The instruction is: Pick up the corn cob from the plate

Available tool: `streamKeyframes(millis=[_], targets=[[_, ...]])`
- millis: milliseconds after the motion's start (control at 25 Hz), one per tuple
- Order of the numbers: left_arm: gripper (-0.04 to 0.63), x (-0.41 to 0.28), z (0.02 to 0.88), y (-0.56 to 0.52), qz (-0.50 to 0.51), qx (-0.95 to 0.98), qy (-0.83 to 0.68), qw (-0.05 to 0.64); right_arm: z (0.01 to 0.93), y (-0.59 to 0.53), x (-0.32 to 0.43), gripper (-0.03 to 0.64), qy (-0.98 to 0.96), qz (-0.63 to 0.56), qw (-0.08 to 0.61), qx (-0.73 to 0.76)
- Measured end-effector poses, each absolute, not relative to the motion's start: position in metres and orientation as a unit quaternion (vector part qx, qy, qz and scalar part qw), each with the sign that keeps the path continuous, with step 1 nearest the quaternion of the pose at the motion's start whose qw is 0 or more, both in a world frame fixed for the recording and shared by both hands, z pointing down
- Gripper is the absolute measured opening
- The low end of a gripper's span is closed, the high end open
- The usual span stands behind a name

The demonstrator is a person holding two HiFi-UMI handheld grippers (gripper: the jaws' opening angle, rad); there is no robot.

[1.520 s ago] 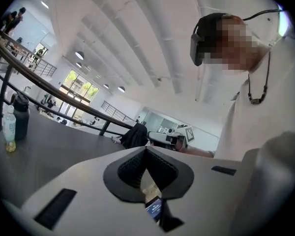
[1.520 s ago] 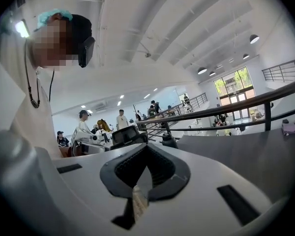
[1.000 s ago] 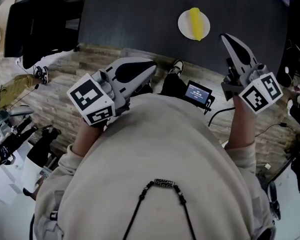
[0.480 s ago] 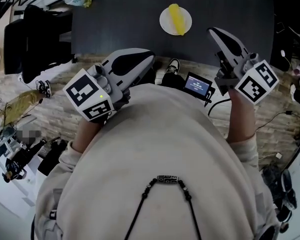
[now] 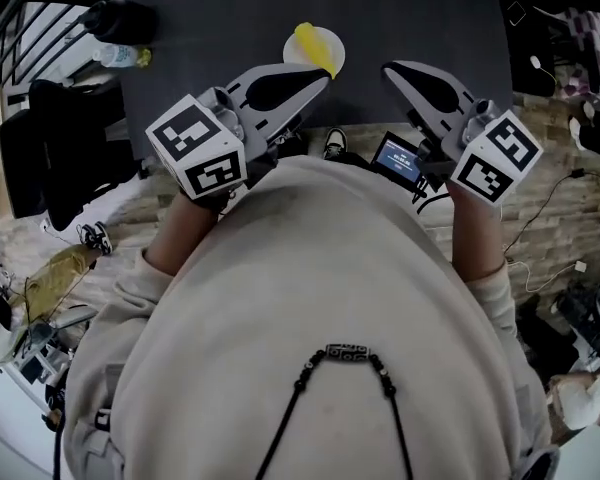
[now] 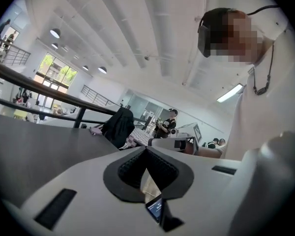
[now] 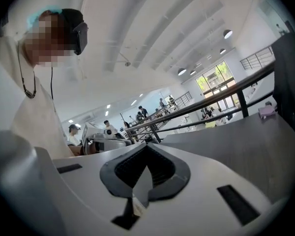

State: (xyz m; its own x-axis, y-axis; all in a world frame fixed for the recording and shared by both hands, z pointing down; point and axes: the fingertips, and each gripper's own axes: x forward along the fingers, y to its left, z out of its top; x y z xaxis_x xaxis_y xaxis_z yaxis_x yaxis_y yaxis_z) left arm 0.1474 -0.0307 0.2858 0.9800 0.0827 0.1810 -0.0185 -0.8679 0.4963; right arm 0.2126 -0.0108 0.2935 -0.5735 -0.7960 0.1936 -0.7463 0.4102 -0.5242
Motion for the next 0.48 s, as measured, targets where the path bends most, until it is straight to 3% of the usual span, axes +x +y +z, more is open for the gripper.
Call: streamKeyframes(millis=[200, 480], targets=[[0.005, 0.162, 0.268, -0.037, 0.097, 0.967, 0.092, 0.219, 0.267, -0.030, 0.204, 0.014, 0.846, -0.247, 0.022, -0.472], [0.005, 0.151, 0.255, -0.068, 0.063, 0.966, 0.099, 0.231, 0.257, -0.062, 0.189, 0.014, 0.837, -0.237, 0.010, -0.493]])
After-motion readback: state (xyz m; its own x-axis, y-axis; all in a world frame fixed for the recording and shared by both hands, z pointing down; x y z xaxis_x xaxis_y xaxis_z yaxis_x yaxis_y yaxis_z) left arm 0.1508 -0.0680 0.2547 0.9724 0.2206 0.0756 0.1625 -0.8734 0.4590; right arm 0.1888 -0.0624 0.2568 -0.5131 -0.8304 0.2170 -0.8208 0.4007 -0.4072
